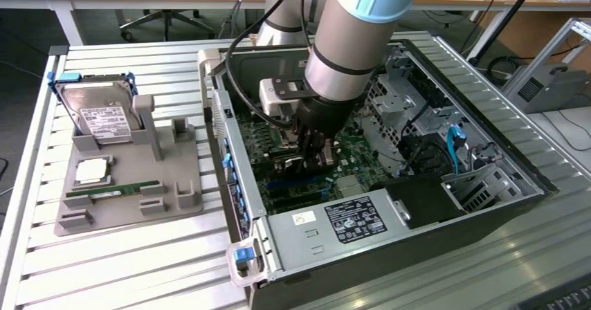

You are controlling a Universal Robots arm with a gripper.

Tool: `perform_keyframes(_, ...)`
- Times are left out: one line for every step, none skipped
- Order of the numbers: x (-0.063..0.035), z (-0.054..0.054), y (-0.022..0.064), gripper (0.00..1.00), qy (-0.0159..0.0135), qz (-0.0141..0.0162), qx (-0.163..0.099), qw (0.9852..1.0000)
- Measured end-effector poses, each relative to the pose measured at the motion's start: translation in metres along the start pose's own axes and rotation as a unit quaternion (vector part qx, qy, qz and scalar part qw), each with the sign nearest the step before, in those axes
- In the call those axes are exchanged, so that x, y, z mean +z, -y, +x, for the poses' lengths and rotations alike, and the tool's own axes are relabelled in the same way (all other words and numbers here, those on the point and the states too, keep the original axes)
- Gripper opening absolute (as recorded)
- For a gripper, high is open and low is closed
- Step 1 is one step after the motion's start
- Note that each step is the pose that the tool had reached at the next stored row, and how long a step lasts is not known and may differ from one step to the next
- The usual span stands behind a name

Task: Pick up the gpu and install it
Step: 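Insert the gpu into the slot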

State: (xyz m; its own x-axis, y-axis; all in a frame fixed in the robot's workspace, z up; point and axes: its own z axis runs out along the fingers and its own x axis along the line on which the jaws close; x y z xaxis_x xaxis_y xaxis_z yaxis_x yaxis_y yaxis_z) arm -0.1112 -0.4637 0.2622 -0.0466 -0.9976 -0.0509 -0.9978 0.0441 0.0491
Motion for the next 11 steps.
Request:
perform_keyframes(-0.0003,0.0007,0.0,0.27,-0.0003,-0.0001,0.0,1.0)
perform_keyframes(-0.0003,0.0013,0.0,0.27,-0.0003,-0.0001,0.0,1.0)
perform_keyframes(-0.0002,0.0015,0.0,0.27,-0.0002,-0.0001,0.0,1.0)
perform_keyframes(-0.0002,0.0016,0.0,0.27,-0.0003,-0.0001,0.0,1.0)
perform_keyframes(-0.0002,0.0017,0.0,0.27,-0.0004,-0.0001,0.0,1.0)
perform_keyframes(-0.0002,0.0017,0.0001,0.27,-0.0004,-0.0001,0.0,1.0)
perform_keyframes(-0.0001,0.0018,0.0,0.27,-0.0004,-0.0001,0.0,1.0)
perform_keyframes(0.0002,0.0019,0.0001,0.27,-0.0005,-0.0001,0.0,1.0)
perform_keyframes(0.0006,0.0019,0.0001,0.27,-0.0006,-0.0001,0.0,1.0)
perform_keyframes(0.0011,0.0019,0.0001,0.27,-0.0007,-0.0002,0.0,1.0)
perform_keyframes(0.0016,0.002,0.0001,0.27,-0.0008,-0.0002,0.0,1.0)
